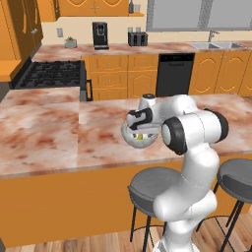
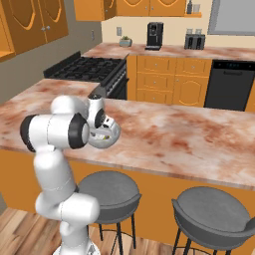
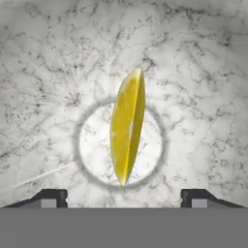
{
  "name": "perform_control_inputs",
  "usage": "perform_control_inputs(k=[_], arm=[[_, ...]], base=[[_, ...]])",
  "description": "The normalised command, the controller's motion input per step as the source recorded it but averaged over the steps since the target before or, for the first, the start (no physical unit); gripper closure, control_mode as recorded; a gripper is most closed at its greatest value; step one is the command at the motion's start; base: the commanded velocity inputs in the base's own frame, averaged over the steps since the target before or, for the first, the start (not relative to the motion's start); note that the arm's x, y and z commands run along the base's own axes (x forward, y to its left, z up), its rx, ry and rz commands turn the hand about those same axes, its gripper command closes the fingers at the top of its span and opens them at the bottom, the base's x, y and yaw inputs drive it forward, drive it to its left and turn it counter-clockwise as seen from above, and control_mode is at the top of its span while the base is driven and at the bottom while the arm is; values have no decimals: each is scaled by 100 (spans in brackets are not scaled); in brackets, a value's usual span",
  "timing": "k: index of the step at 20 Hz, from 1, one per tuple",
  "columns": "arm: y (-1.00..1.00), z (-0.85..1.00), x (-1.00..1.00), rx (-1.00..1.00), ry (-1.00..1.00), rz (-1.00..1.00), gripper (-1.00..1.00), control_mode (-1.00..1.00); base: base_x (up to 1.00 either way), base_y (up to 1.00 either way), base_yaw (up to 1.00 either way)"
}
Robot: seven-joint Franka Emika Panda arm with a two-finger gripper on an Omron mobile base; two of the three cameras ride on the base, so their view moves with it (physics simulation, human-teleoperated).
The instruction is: There is a bowl on the dining counter. Grab a lemon wedge from the fridge and place it in the bowl. Then get the liquor bottle and glass cup from the cabinet and place them next to the bowl.
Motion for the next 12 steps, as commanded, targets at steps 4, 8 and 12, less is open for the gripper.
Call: perform_control_inputs(k=[4,8,12], arm=[[0,43,-47,6,-8,-2,-100,-100],[-7,71,-53,7,-14,0,-100,-100],[-12,76,-50,8,-14,0,-100,-100]], base=[[0,0,0],[0,0,0],[0,0,0]])
